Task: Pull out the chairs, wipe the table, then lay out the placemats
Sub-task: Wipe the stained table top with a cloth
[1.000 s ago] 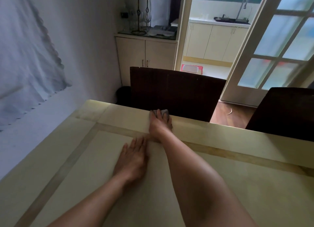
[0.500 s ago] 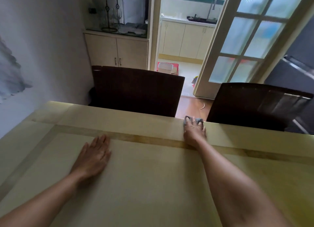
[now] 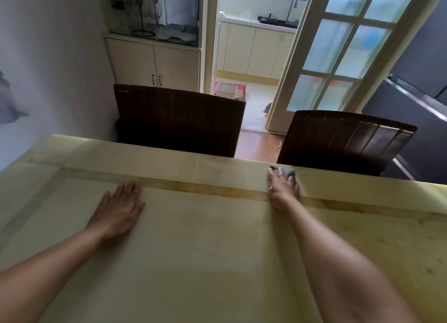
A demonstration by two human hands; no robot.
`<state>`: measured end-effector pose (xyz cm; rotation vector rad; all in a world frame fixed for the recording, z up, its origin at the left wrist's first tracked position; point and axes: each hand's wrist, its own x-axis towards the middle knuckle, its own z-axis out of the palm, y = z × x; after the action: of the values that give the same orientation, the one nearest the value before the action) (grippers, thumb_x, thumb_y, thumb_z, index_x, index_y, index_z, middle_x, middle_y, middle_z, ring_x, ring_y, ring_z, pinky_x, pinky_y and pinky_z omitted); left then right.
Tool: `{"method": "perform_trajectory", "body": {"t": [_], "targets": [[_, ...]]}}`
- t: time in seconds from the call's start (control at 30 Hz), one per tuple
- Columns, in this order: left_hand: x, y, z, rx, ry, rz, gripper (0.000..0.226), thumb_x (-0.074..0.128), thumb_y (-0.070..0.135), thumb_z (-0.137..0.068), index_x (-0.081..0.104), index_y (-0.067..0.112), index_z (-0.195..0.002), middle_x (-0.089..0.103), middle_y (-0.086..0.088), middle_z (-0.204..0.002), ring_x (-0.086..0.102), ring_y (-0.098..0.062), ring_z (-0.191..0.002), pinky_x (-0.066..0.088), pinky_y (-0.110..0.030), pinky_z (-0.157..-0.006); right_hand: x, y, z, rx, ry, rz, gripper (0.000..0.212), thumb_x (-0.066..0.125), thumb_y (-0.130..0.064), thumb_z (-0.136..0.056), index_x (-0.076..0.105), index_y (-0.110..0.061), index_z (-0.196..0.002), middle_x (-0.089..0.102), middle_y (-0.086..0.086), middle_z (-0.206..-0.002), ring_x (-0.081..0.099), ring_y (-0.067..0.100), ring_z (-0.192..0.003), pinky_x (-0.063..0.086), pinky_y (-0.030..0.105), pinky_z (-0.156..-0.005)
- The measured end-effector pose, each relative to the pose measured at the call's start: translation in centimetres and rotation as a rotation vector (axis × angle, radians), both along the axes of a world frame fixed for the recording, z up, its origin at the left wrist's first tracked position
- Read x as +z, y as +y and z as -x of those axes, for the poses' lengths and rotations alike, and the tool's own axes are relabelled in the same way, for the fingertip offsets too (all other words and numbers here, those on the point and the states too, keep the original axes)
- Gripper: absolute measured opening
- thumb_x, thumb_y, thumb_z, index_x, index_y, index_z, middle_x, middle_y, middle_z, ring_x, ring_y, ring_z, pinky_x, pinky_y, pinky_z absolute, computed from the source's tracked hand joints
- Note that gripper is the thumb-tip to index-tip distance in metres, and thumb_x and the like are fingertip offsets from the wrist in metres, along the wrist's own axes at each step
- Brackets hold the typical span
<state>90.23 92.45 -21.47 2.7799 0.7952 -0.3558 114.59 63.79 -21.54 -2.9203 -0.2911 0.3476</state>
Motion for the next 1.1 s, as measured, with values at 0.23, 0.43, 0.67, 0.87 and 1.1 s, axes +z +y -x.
{"method": "perform_trajectory", "body": {"t": [0.23, 0.43, 0.67, 0.87, 1.1], "targets": [[0.2, -8.5, -3.0, -0.096, -0.087, 0.097, 0.057, 0.013, 0.038, -0.101, -0.008, 0.018, -0.150, -0.012, 0.000, -0.159, -0.011, -0.016, -0.147, -0.005, -0.037, -0.118, -0.4, 6.5, 9.0, 0.395, -0.011, -0.103, 0.061, 0.034, -0.013, -0.096, 0.015, -0.035, -0.150, -0.002, -0.006, -0.161, -0.007, 0.029, -0.147, -0.008, 0.043, -0.117], [0.0, -12.9, -2.9, -0.054, -0.175, 0.123, 0.055, 0.015, 0.033, -0.102, -0.010, 0.019, -0.150, -0.015, 0.003, -0.158, -0.014, -0.013, -0.146, -0.008, -0.037, -0.118, -0.5, 7.4, 14.4, 0.552, 0.112, -0.160, 0.059, 0.029, -0.041, -0.100, 0.001, -0.033, -0.152, -0.012, -0.005, -0.160, -0.018, 0.025, -0.146, -0.011, 0.044, -0.119], [0.0, -15.7, -1.1, -0.152, -0.077, 0.128, 0.056, 0.013, 0.035, -0.102, -0.012, 0.020, -0.149, -0.020, 0.005, -0.157, -0.019, -0.011, -0.144, -0.011, -0.034, -0.117, -0.3, -0.5, 9.7, 0.301, 0.011, -0.084, 0.065, 0.028, -0.011, -0.094, 0.006, -0.030, -0.152, -0.006, -0.001, -0.161, -0.008, 0.027, -0.148, -0.007, 0.042, -0.118], [-0.1, -16.1, -0.8, -0.187, -0.038, 0.107, 0.055, 0.010, 0.036, -0.101, -0.014, 0.019, -0.149, -0.021, 0.004, -0.156, -0.020, -0.011, -0.144, -0.012, -0.035, -0.117, 0.0, -11.2, 7.4, 0.064, -0.020, 0.026, 0.054, 0.022, -0.023, -0.101, 0.005, -0.026, -0.153, -0.005, -0.001, -0.161, 0.002, 0.031, -0.147, 0.002, 0.045, -0.118], [-0.2, -15.5, -1.1, -0.180, -0.056, 0.211, 0.055, 0.013, 0.037, -0.102, -0.009, 0.020, -0.150, -0.016, 0.005, -0.158, -0.017, -0.011, -0.145, -0.011, -0.035, -0.117, 0.5, -10.8, 8.3, -0.054, 0.035, 0.016, 0.054, 0.025, -0.021, -0.102, 0.007, -0.030, -0.152, -0.005, -0.004, -0.161, -0.001, 0.031, -0.147, 0.000, 0.044, -0.118]]}}
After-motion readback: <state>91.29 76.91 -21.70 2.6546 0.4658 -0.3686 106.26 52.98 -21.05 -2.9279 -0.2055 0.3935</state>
